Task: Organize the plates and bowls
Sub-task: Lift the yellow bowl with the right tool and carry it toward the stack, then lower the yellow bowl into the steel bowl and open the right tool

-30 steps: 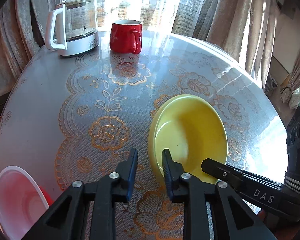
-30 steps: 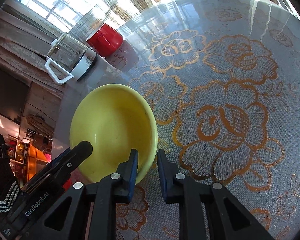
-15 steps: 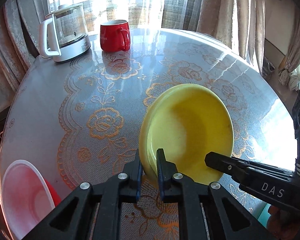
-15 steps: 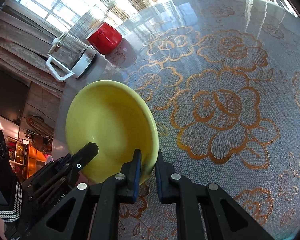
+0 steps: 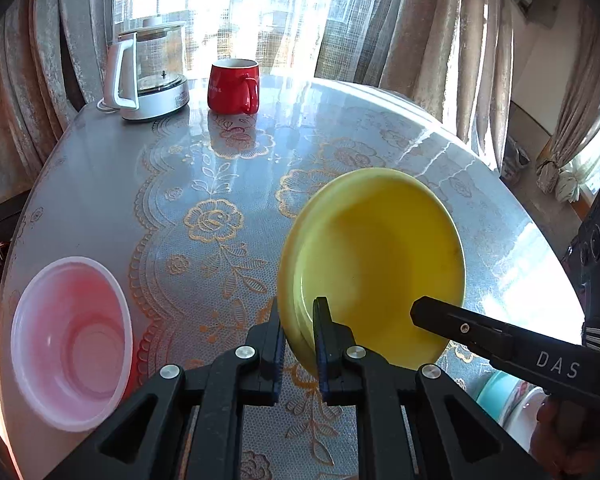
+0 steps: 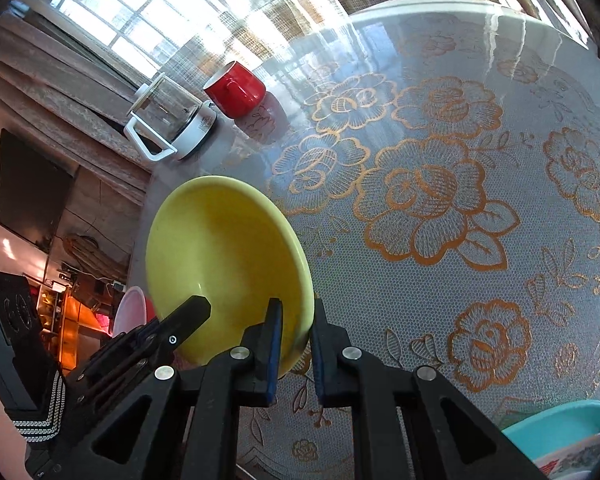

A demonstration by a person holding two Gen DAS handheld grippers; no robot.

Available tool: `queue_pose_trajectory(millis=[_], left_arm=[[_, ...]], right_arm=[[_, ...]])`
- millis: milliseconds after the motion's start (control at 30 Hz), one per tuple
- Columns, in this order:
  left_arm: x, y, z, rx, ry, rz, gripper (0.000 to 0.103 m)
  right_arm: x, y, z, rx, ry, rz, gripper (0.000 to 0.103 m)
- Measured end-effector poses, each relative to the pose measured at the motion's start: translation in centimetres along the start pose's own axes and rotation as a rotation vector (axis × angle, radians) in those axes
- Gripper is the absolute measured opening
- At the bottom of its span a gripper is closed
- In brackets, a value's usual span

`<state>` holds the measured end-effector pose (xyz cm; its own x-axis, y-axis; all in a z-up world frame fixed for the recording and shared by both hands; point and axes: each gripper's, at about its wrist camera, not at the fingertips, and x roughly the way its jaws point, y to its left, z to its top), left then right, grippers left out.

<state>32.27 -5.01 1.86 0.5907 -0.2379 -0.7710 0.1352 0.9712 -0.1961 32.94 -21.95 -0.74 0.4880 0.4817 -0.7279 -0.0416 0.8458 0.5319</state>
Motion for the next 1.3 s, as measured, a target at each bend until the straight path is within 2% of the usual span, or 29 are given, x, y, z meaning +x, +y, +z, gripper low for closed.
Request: queue_pose_trajectory(millis=[633, 1300], left_arm=[[-5.1, 0.2, -4.7, -0.059, -0.084, -0.058, 0.013], [-9.0, -0.3, -8.8, -0.048, -0.166, -0.043, 0.013]], right_arm=[[-4.4, 1.8, -5.1, -0.018, -0.079, 0.039, 0.013], [-7.4, 2.0, -9.3, 0.003, -0.132, 0.098, 0.013]])
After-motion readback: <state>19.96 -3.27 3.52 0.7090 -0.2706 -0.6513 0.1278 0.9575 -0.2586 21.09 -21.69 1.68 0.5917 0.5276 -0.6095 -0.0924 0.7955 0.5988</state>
